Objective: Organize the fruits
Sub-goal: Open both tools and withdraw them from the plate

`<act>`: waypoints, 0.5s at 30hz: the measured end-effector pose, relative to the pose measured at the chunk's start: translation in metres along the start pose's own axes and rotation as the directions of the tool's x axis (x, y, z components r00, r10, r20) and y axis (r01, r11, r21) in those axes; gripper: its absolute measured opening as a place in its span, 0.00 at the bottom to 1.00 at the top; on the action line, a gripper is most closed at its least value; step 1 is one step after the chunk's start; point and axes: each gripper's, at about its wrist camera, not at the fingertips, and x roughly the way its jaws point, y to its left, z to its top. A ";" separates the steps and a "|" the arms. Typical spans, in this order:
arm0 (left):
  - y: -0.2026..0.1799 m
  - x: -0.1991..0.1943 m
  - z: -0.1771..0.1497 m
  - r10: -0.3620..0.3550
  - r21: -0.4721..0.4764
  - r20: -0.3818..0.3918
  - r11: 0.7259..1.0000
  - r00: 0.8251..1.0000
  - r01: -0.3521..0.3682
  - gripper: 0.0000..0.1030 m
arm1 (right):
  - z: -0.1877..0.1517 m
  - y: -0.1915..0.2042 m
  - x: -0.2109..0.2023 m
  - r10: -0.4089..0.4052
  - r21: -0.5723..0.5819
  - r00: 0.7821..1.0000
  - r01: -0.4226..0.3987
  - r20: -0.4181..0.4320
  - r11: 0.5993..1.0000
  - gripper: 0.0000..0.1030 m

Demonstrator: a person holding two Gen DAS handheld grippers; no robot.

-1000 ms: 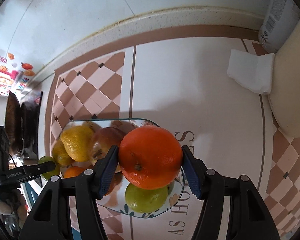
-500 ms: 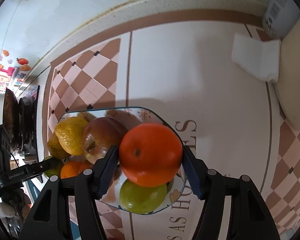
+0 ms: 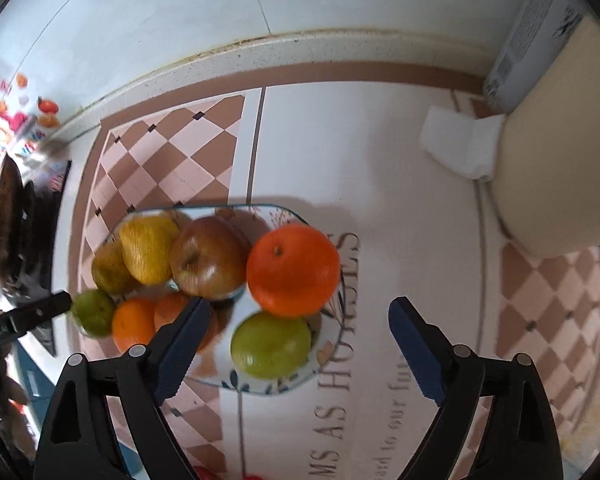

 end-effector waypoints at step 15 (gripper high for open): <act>-0.018 -0.053 -0.074 0.094 0.127 0.215 0.984 0.972 -0.123 0.87 | -0.086 0.032 -0.070 -0.089 -0.007 0.987 0.091 0.132 0.996 0.91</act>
